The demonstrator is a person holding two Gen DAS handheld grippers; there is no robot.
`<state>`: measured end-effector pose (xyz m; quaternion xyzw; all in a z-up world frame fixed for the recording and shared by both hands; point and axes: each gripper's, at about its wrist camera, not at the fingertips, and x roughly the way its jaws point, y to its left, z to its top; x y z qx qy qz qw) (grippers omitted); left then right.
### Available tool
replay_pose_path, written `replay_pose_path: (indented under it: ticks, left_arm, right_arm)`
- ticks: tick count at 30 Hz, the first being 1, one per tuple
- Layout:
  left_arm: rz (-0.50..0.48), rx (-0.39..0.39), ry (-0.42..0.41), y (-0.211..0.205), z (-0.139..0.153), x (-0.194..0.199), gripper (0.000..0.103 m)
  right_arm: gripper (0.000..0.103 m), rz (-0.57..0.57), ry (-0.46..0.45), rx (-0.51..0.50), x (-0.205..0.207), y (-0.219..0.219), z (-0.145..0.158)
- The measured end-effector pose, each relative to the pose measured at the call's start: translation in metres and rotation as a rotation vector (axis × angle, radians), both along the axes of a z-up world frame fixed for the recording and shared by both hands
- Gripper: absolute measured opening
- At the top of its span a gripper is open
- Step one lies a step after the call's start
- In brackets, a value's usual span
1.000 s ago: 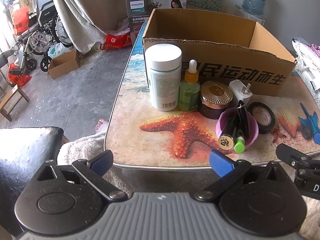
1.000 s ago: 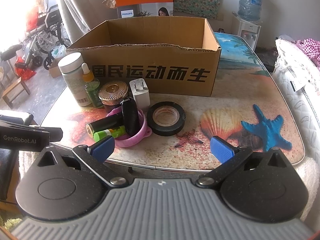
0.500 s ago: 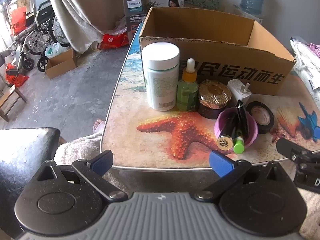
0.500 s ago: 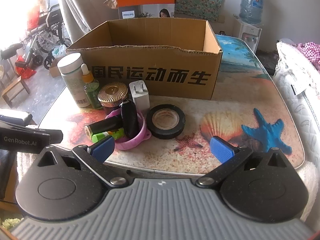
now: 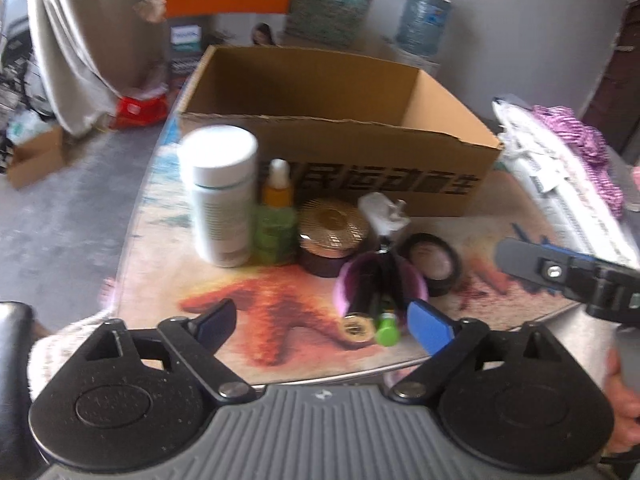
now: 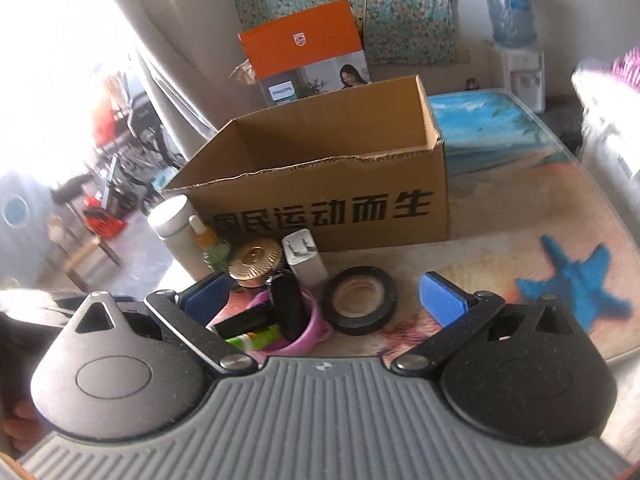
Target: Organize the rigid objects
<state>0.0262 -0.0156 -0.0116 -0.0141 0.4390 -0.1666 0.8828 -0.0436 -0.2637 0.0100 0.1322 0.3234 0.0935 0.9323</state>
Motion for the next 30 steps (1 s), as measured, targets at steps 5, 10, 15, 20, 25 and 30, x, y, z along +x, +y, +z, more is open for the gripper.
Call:
replay_pose_path:
  ticks: [5, 10, 15, 20, 25, 30]
  left_arm:
    - [-0.042, -0.022, 0.051, -0.006, -0.009, 0.012, 0.065]
    - [-0.052, -0.053, 0.125, -0.004, -0.019, 0.025, 0.050]
    - [-0.072, -0.051, 0.134, -0.005, -0.020, 0.030, 0.047]
    - [-0.114, -0.004, 0.089, -0.012, -0.017, 0.033, 0.046]
    - [-0.158, 0.036, 0.038, -0.020, -0.012, 0.032, 0.046]
    - [-0.226, 0.048, -0.020, -0.031, -0.002, 0.023, 0.047]
  right_arm:
    - [0.076, 0.021, 0.057, 0.066, 0.010, 0.000, -0.011]
    - [0.055, 0.074, 0.161, 0.236, 0.024, -0.001, -0.030]
    - [0.046, 0.099, 0.185, 0.201, 0.040, 0.010, -0.036]
    - [0.040, 0.157, 0.181, 0.152, 0.062, 0.024, -0.037]
    - [0.037, 0.182, 0.199, 0.124, 0.081, 0.032, -0.041]
    - [0.036, 0.175, 0.209, 0.141, 0.088, 0.029, -0.045]
